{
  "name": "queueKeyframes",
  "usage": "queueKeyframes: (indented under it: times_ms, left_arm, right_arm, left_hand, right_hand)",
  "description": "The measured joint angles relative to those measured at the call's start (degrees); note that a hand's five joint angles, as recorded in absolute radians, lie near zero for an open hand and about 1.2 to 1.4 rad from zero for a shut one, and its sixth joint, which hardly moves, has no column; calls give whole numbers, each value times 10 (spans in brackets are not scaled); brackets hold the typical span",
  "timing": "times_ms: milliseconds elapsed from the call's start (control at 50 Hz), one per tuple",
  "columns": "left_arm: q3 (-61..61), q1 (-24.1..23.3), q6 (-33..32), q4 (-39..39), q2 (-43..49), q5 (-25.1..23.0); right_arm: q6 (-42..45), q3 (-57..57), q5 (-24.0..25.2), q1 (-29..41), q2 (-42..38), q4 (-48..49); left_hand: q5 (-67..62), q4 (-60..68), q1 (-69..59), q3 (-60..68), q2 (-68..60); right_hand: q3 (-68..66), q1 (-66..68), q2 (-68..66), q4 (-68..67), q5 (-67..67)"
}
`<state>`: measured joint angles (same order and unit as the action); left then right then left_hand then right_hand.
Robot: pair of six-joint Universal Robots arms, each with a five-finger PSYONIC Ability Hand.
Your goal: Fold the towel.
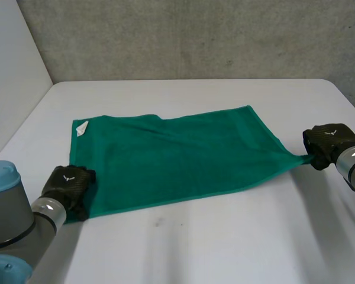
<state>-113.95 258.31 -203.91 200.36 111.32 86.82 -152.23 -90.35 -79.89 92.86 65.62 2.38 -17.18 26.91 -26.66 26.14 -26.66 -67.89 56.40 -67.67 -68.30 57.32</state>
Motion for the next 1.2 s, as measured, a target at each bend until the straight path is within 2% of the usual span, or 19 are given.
queueKeyframes:
  times_ms: [260,280,300,460,560,600,620,700,820,920,940,960,1000,1100,1200]
  left_arm:
    - [33,3,0,22,25,5]
    - [36,3,0,28,27,5]
    - [38,3,0,32,28,4]
    - [50,7,0,52,34,4]
    - [53,10,0,52,35,4]
    - [52,11,0,50,33,4]
    - [50,12,0,49,31,5]
    - [41,15,0,44,18,5]
    - [7,23,-7,-22,-56,3]
    - [-12,26,-8,-156,-123,5]
    - [-12,26,-8,-156,-123,5]
    - [-18,27,-9,-205,-140,5]
    - [-22,28,-9,-238,-150,5]
    - [-26,30,-9,-295,-163,5]
    - [6,31,-8,-274,-148,3]
  right_arm:
    - [1,-1,0,1,-1,0]
    - [1,-1,0,1,-1,0]
    - [1,-1,0,1,-1,0]
    - [1,-2,0,2,-1,0]
    - [1,-2,0,2,-1,0]
    - [1,-2,0,2,-1,0]
    - [2,-2,0,2,-1,-1]
    - [9,-1,1,2,1,-6]
    - [92,-1,1,5,21,-87]
    - [218,-29,-4,2,60,-235]
    - [218,-29,-4,2,60,-235]
    - [258,-46,-7,0,78,-276]
    - [283,-59,-8,-1,91,-298]
    - [331,-85,-7,-1,121,-326]
    - [305,-52,-4,9,98,-280]
  left_hand:
    - [0,57,-62,63,-58]
    - [-78,123,-132,130,-125]
    - [-116,136,-144,143,-139]
    - [-199,210,-216,219,-215]
    - [-311,322,-331,328,-324]
    - [-311,322,-331,328,-324]
    - [-378,393,-378,399,-398]
    - [-382,413,-378,419,-417]
    - [-382,413,-378,419,-418]
    - [-382,414,-378,420,-418]
    - [-382,414,-378,420,-418]
    - [-382,415,-378,420,-419]
    - [-382,415,-378,420,-419]
    - [-382,415,-378,421,-419]
    - [-382,415,-378,421,-419]
  right_hand:
    - [0,0,0,0,0]
    - [0,0,0,0,0]
    - [0,0,0,0,0]
    - [0,0,0,0,0]
    - [0,0,0,0,0]
    - [0,0,0,0,0]
    - [0,0,0,0,0]
    - [0,0,0,0,0]
    - [0,0,0,0,0]
    - [0,0,0,0,0]
    - [0,0,0,0,0]
    - [0,0,0,0,0]
    - [0,0,0,0,0]
    - [0,0,0,0,0]
    - [0,0,0,0,0]
